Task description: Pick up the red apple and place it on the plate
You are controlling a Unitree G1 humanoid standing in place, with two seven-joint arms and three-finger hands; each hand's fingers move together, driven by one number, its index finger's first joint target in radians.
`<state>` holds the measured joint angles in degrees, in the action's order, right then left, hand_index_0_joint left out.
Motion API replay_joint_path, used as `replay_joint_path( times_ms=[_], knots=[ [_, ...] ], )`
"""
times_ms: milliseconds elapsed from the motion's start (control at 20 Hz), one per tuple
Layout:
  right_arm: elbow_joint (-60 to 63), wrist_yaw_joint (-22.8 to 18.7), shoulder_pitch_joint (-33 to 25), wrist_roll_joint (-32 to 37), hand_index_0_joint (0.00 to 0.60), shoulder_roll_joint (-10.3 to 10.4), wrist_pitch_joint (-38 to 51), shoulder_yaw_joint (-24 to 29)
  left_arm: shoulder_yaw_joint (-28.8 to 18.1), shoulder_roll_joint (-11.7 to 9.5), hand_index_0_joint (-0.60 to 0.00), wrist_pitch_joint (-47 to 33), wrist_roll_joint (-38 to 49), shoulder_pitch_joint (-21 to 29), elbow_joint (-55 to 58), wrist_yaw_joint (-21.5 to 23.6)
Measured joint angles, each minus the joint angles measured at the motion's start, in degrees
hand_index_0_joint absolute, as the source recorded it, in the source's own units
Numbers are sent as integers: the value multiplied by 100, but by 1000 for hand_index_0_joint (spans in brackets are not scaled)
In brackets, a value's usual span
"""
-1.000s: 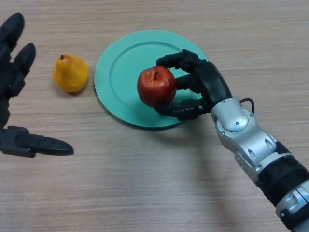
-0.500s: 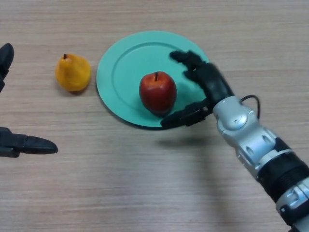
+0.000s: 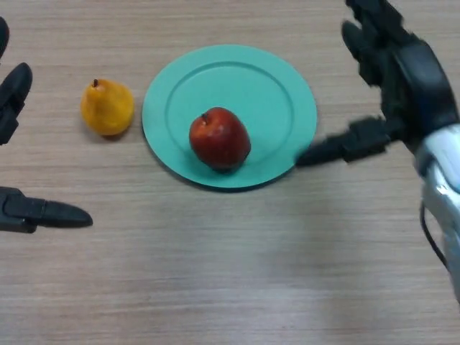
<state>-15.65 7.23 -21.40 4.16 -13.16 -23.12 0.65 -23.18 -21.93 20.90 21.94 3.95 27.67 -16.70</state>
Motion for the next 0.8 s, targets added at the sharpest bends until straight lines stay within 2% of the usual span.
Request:
replay_joint_path(
  times_ms=[150, 300, 550, 800],
  knots=[
    [-858, -11, 695, 533, 0, -197, -285, 296, 137, 1, 0, -2, -123, -17, -3, 4],
    [-1351, -44, 983, 590, 0, -226, -547, 335, 277, 5, 0, -1, -302, -6, -1, -1],
    [-1909, -42, 1229, 736, 0, -328, -676, 530, 279, 51, 0, 28, -560, -42, 123, -143],
    [-2101, -41, 1270, 699, 0, -348, -692, 536, 422, 49, 0, 231, -460, 205, 175, -152]
  ],
)
